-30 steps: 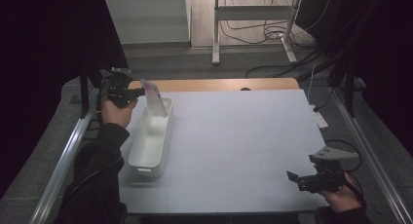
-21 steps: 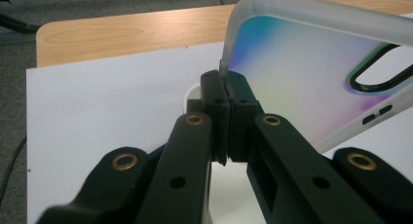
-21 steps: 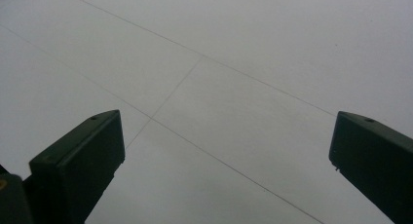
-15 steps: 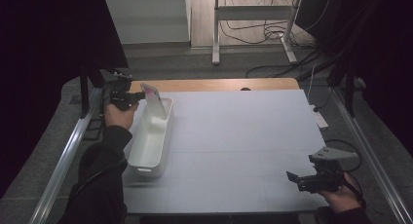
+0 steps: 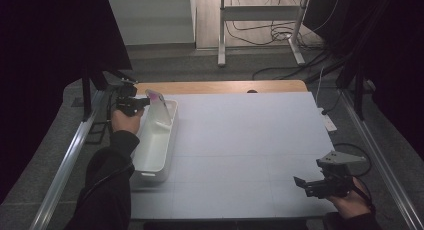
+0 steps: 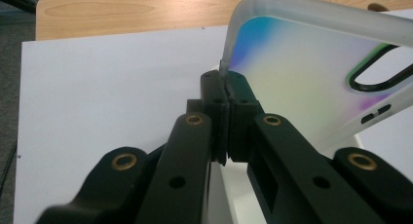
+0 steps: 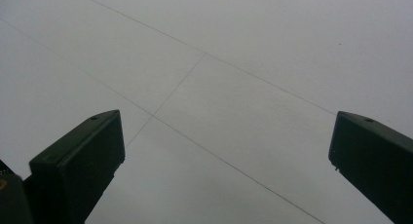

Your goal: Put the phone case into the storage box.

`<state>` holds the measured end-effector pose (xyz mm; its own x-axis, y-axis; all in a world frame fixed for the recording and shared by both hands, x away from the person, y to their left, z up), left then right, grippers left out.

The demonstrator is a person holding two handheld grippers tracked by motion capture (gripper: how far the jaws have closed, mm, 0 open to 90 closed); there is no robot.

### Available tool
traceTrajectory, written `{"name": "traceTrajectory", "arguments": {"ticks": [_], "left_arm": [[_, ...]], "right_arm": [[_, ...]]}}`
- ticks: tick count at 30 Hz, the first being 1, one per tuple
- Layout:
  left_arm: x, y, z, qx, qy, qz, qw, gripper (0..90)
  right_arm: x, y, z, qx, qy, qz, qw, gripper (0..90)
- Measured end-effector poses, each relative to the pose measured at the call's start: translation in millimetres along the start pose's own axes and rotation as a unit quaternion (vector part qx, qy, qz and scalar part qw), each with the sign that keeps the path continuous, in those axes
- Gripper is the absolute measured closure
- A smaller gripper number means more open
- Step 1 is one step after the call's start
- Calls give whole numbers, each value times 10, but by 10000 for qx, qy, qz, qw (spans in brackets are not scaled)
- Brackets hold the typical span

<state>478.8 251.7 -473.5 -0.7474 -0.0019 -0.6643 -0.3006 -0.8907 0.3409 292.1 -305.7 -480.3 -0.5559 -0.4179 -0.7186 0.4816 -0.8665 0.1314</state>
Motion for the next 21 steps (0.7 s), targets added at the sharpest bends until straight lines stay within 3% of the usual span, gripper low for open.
{"name": "traceTrajectory", "arguments": {"ticks": [21], "left_arm": [[-29, 34, -235, -167, -161, 69, 9997, 833]], "right_arm": [[3, -20, -4, -31, -46, 78, 10000, 0]]}}
Point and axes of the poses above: each handheld gripper's, and its own axes: z roughly backward along the jaws, x roughly out of its underside, y roughly to its right, the point moved 5 cm from there along -z, roughly forward along the jaws, and after that the axes turned 11 degrees about x, right-handed, at the moved point
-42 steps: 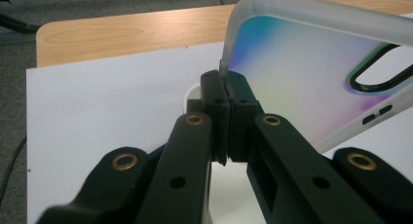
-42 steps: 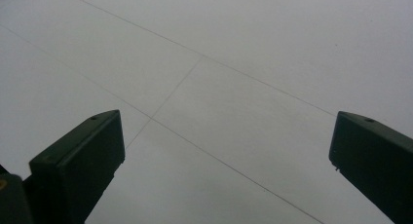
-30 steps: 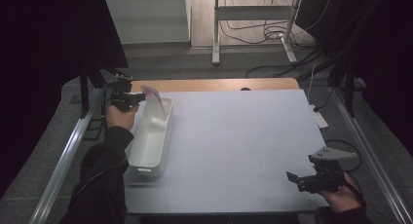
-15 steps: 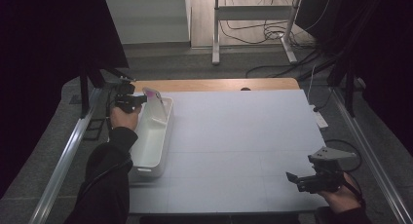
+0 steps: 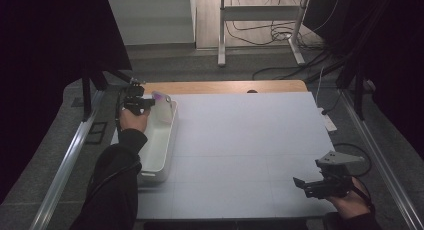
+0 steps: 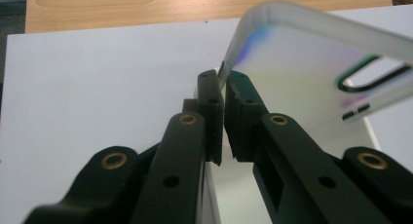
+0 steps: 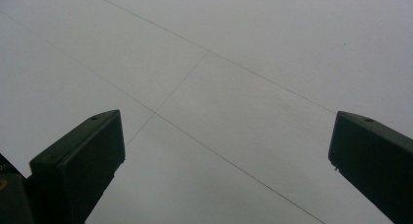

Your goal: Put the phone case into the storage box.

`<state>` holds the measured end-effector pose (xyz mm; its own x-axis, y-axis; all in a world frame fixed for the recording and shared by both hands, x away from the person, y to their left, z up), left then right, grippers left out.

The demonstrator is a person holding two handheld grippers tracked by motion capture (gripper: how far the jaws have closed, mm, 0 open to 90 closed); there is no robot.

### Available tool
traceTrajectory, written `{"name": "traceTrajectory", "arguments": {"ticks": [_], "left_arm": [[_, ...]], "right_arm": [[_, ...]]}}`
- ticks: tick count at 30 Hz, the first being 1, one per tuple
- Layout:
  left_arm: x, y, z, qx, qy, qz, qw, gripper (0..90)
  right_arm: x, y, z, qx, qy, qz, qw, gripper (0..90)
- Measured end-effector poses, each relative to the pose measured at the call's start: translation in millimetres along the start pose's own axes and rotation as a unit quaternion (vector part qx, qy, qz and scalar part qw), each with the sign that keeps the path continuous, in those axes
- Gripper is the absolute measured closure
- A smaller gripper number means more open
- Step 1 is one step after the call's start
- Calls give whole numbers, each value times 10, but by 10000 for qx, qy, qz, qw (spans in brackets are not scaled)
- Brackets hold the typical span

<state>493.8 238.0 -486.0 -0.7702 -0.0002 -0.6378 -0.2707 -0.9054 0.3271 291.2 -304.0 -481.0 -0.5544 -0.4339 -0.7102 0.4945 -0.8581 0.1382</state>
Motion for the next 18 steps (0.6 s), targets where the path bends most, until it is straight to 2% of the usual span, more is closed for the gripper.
{"name": "traceTrajectory", "arguments": {"ticks": [8, 18], "left_arm": [[-18, 21, -6, 39, 59, -94, 9999, 739], [-10, 46, 24, 344, 200, -270, 9988, 573]], "right_arm": [[0, -5, -2, -13, -8, 18, 10000, 0], [0, -4, -2, -9, -11, 15, 10000, 0]]}}
Point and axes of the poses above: each handheld gripper's, and its own axes: z roughly backward along the jaws, x roughly out of its underside, y roughly to its right, the point moved 5 cm from there along -z, roughly forward along the jaws, and after that the axes turned 11 degrees about x, right-handed, at the moved point
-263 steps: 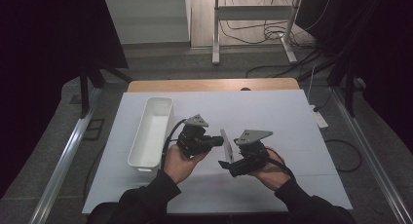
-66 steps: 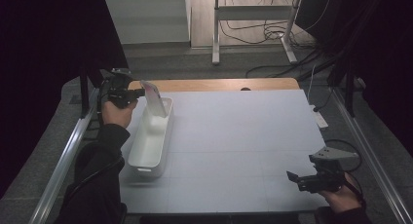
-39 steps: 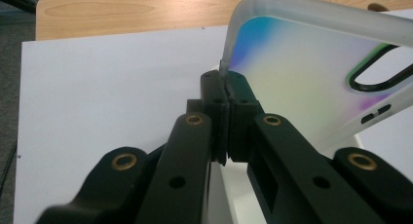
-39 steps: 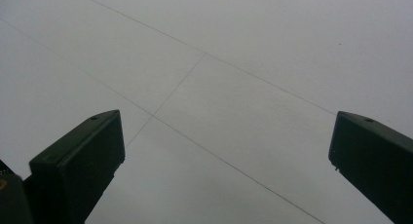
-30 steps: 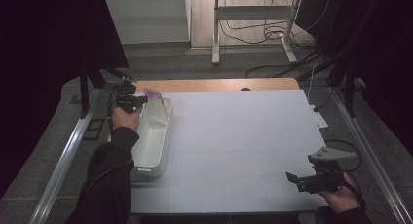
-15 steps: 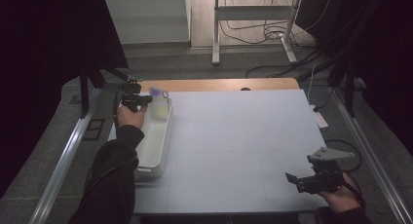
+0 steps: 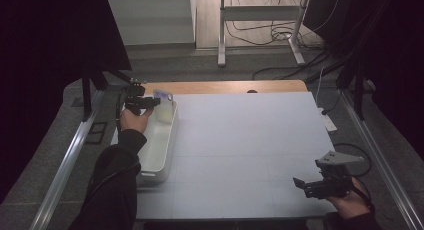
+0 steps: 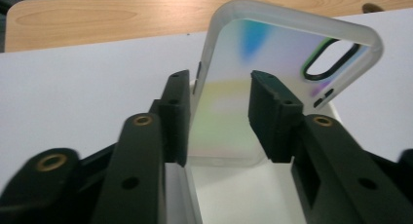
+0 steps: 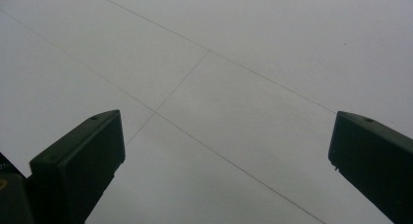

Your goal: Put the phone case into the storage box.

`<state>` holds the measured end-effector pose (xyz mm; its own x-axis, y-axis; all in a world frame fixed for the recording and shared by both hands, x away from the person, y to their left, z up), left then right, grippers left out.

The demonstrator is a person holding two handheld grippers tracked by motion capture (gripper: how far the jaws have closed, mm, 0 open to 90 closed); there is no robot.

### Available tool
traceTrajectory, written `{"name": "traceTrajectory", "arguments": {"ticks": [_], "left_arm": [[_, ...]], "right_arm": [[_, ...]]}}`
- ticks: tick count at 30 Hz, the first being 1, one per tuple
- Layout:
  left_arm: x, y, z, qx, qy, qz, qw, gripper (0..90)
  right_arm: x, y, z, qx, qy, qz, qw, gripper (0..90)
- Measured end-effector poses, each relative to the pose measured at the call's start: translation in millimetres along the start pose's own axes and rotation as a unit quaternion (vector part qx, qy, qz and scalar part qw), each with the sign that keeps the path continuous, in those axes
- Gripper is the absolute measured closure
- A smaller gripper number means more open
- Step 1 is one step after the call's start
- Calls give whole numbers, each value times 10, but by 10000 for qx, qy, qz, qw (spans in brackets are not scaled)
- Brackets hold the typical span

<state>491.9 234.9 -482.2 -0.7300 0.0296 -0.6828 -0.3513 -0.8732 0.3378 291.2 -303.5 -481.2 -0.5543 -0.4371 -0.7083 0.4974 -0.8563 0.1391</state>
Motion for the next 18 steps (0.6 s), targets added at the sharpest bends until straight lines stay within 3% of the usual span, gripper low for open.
{"name": "traceTrajectory", "arguments": {"ticks": [18], "left_arm": [[18, 62, 128, 481, 278, -145, 9983, 276]], "right_arm": [[1, -2, -4, -8, -13, 6, 10000, 0]]}}
Point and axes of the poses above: each handheld gripper's, and its own axes: z roughly backward along the jaws, x roughly out of its underside, y roughly to its right, the point moved 5 cm from there along -z, roughly forward along the jaws, and after that the axes turned 11 degrees about x, right-handed, at the moved point
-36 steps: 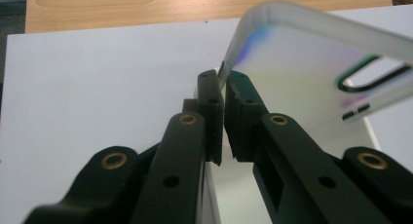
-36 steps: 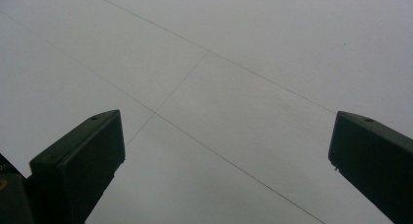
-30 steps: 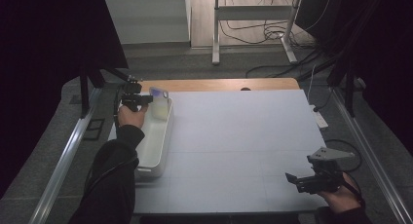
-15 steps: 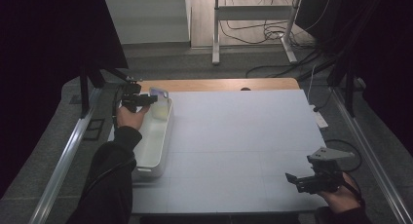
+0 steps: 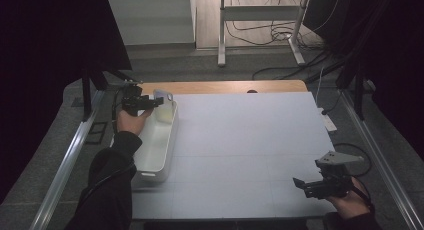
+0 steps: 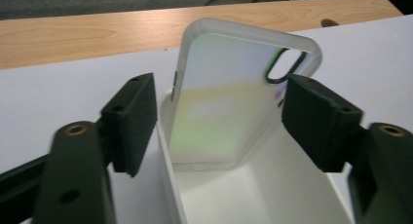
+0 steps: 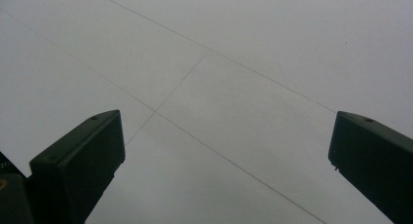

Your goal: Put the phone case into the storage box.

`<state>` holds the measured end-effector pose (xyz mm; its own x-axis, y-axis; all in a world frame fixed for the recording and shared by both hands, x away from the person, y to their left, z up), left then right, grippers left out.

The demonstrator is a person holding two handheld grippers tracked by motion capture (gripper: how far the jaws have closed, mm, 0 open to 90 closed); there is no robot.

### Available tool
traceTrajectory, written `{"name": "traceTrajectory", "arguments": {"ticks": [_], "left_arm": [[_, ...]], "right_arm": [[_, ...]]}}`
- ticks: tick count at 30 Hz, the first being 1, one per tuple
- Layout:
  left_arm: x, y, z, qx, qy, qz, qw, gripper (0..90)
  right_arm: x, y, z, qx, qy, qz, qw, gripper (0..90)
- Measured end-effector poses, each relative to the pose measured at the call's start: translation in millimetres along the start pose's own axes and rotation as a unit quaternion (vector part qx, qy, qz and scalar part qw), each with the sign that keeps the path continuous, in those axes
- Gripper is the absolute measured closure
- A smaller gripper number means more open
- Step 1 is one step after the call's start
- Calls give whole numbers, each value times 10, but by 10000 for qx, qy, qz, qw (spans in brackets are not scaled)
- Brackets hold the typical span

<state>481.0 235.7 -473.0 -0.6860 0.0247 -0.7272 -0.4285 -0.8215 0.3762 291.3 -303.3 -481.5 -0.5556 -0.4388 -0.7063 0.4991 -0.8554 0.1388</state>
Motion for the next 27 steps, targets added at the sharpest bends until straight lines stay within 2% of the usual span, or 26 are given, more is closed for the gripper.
{"name": "traceTrajectory", "arguments": {"ticks": [4, 10, 13, 23, 27], "left_arm": [[11, 23, 23, 44, -15, -67, 10000, 209], [40, 82, 87, 310, -8, -45, 9995, 118], [60, 111, 110, 364, -34, -82, 9993, 84], [180, 221, 175, 439, -70, -300, 9986, 54], [238, 270, 195, 413, -88, -449, 9981, 47]], "right_arm": [[0, 0, -2, -1, -6, 1, 10000, 0], [0, -2, -4, 6, -5, 6, 10000, 0], [0, -3, -5, 8, -10, 12, 10000, 0], [0, -7, -6, 13, -22, 29, 10000, 0], [1, -8, -5, 12, -27, 38, 10000, 0]]}}
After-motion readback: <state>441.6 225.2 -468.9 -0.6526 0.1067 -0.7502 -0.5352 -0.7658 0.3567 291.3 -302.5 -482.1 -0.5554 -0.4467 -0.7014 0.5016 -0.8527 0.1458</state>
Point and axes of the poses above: each handheld gripper's, and its own axes: z roughly backward along the jaws, x roughly out of its underside, y roughly to its right, the point moved 5 cm from there along -z, roughly forward along the jaws, and after that the axes turned 11 degrees about x, right-handed, at the moved point
